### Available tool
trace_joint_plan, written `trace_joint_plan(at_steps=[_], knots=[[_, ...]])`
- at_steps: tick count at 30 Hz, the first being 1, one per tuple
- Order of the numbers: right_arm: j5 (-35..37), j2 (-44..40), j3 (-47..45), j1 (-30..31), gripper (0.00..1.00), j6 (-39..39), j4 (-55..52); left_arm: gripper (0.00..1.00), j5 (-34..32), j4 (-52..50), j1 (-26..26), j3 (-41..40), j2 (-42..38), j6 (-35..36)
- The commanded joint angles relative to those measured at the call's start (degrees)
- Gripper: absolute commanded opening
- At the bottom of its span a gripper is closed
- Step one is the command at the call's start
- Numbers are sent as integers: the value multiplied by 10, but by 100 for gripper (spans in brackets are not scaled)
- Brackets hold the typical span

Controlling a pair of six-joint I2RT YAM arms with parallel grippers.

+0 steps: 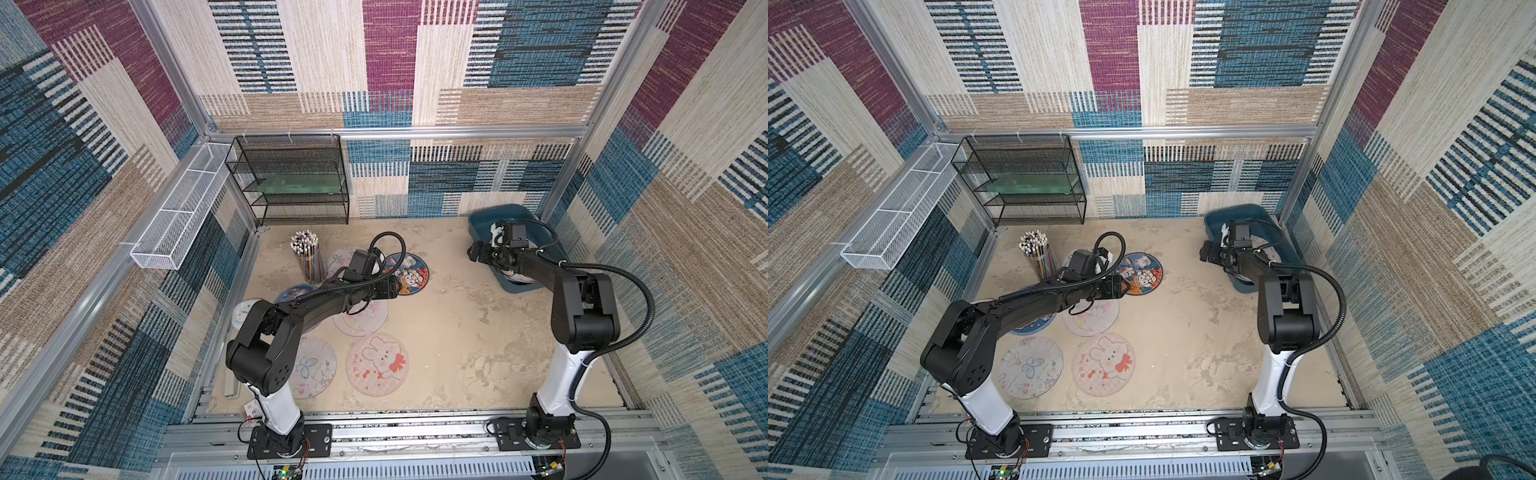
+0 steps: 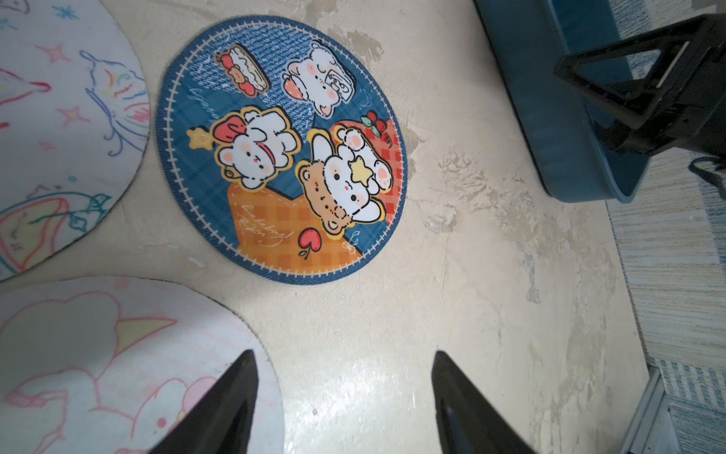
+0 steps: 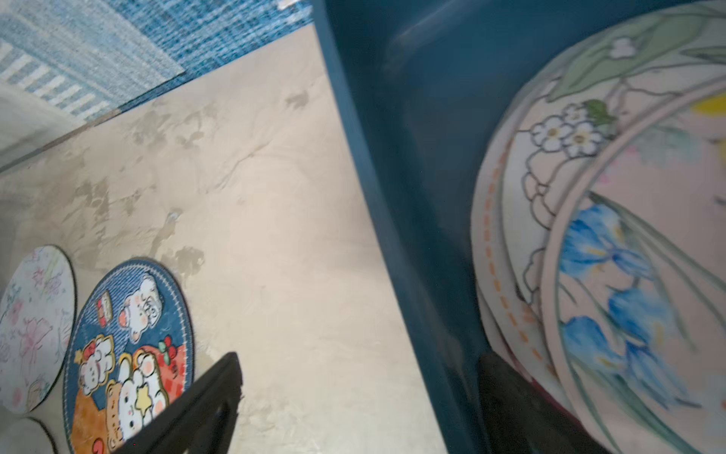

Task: Put the coasters into the storage box
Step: Move the storage box to the center of the board.

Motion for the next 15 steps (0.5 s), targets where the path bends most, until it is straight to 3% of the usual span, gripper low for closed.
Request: trace_joint_plan(at_steps=[1, 15], knots=[[-37, 12, 6, 19, 95, -8, 1, 69, -13, -13, 3, -2, -7, 4], [-22, 16, -12, 114, 95, 13, 10, 69, -15, -13, 18, -13, -17, 8]])
